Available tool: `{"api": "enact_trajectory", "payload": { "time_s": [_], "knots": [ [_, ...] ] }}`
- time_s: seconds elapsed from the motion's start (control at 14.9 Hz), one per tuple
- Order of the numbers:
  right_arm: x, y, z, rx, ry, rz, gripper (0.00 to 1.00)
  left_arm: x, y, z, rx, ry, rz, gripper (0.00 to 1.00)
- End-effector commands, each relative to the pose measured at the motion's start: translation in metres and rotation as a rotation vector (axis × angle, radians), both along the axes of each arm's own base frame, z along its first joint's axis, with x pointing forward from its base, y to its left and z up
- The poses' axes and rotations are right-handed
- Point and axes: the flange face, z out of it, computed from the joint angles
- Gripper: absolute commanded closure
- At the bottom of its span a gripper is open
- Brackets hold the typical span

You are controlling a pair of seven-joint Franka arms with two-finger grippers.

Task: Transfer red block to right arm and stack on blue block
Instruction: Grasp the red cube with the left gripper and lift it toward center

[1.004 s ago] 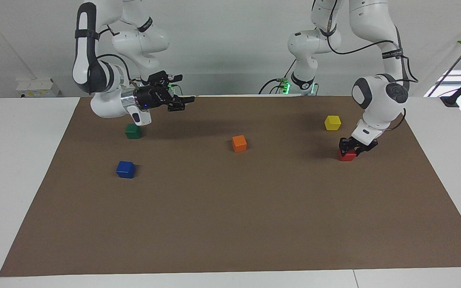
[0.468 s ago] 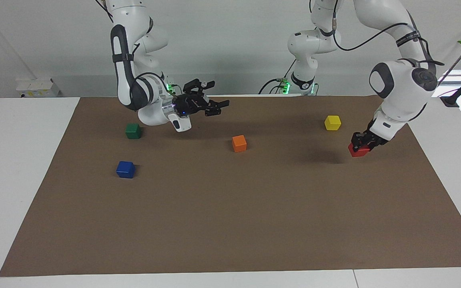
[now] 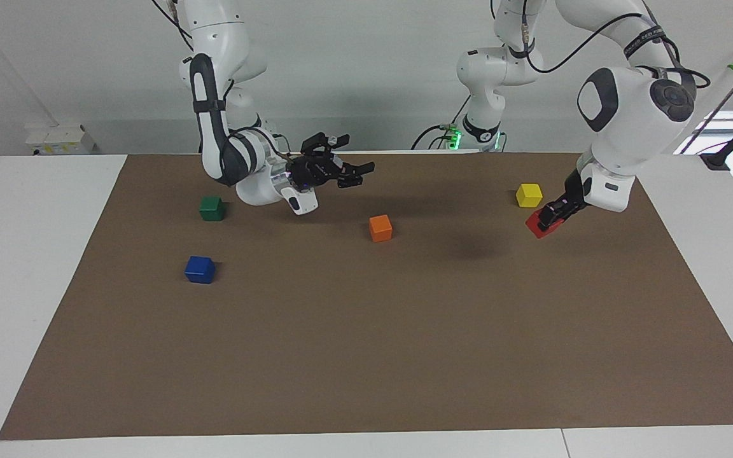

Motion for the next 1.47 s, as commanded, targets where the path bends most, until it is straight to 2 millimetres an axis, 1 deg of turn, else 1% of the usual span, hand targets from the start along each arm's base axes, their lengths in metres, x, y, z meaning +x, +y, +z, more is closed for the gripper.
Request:
{"api": "enact_trajectory", "payload": {
  "time_s": [0.0, 0.13, 0.27, 0.4, 0.47, 0.54, 0.6, 0.67, 0.74, 0.8, 0.87, 1.0, 1.07, 1.14, 1.27, 1.34, 1.4],
  "knots": [
    [0.014, 0.003, -0.003, -0.051, -0.039, -0.055, 0.00, -0.001, -0.017, 0.024, -0.056, 0.055, 0.203, 1.00],
    [0.018, 0.005, -0.001, -0.064, -0.052, -0.067, 0.00, -0.003, -0.033, 0.041, -0.085, 0.085, 0.340, 1.00],
    [0.019, 0.005, -0.003, -0.076, -0.071, -0.080, 0.00, -0.004, -0.043, 0.067, -0.149, 0.130, 0.478, 1.00],
    [0.019, 0.005, -0.004, -0.095, -0.078, -0.086, 0.00, -0.006, -0.052, 0.091, -0.223, 0.185, 0.553, 1.00],
    [0.020, 0.007, -0.003, -0.097, -0.085, -0.087, 0.00, -0.007, -0.055, 0.100, -0.252, 0.216, 0.589, 0.99],
    [0.022, 0.008, -0.003, -0.106, -0.088, -0.091, 0.00, -0.008, -0.056, 0.106, -0.274, 0.242, 0.640, 0.91],
    [0.022, 0.014, -0.003, -0.118, -0.101, -0.093, 0.00, -0.010, -0.057, 0.110, -0.288, 0.265, 0.668, 0.86],
    [0.024, 0.015, -0.004, -0.134, -0.103, -0.100, 0.00, -0.014, -0.061, 0.109, -0.281, 0.306, 0.667, 0.86],
    [0.024, 0.018, -0.006, -0.148, -0.097, -0.100, 0.00, -0.018, -0.065, 0.114, -0.283, 0.335, 0.653, 0.87],
    [0.026, 0.022, -0.005, -0.157, -0.098, -0.103, 0.00, -0.023, -0.072, 0.130, -0.304, 0.346, 0.623, 0.92],
    [0.026, 0.026, -0.006, -0.161, -0.093, -0.104, 0.00, -0.026, -0.077, 0.136, -0.321, 0.372, 0.614, 0.97],
    [0.028, 0.031, -0.003, -0.164, -0.092, -0.111, 0.00, -0.030, -0.088, 0.141, -0.352, 0.421, 0.638, 1.00],
    [0.027, 0.036, -0.001, -0.167, -0.094, -0.111, 0.00, -0.034, -0.097, 0.143, -0.348, 0.433, 0.646, 1.00],
    [0.030, 0.042, 0.005, -0.149, -0.094, -0.127, 0.00, -0.036, -0.103, 0.145, -0.351, 0.441, 0.658, 1.00],
    [0.027, 0.069, 0.016, -0.104, -0.069, -0.158, 0.00, -0.037, -0.105, 0.151, -0.399, 0.468, 0.662, 1.00],
    [0.027, 0.081, 0.019, -0.100, -0.059, -0.165, 0.00, -0.036, -0.104, 0.153, -0.423, 0.478, 0.664, 1.00],
    [0.029, 0.089, 0.020, -0.096, -0.049, -0.179, 0.00, -0.037, -0.107, 0.153, -0.430, 0.481, 0.658, 1.00]
  ]
}}
